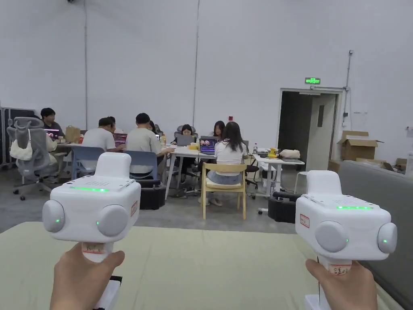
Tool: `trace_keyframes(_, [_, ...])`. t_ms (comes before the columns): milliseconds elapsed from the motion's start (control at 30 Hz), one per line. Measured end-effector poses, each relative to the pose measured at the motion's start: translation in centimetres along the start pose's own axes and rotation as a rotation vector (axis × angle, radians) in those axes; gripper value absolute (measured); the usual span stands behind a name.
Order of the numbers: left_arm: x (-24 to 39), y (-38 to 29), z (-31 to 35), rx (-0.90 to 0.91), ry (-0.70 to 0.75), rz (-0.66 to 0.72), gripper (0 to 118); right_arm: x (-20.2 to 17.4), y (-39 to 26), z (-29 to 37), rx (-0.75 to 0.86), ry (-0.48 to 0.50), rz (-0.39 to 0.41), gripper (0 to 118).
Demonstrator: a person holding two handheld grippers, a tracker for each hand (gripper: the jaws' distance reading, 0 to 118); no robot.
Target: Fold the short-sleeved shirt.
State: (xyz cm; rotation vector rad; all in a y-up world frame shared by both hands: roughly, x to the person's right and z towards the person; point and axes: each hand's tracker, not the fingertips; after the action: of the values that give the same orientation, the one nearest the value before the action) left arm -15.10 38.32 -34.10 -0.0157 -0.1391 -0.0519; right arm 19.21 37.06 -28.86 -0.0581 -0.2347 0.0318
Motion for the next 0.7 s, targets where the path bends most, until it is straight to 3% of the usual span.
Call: trace_keyframes(700, [0.17,0.14,0.38,0.009,0.014,0.001,118,0.04,-0.15,-0.39,-0.006,0.015,-0.013,118])
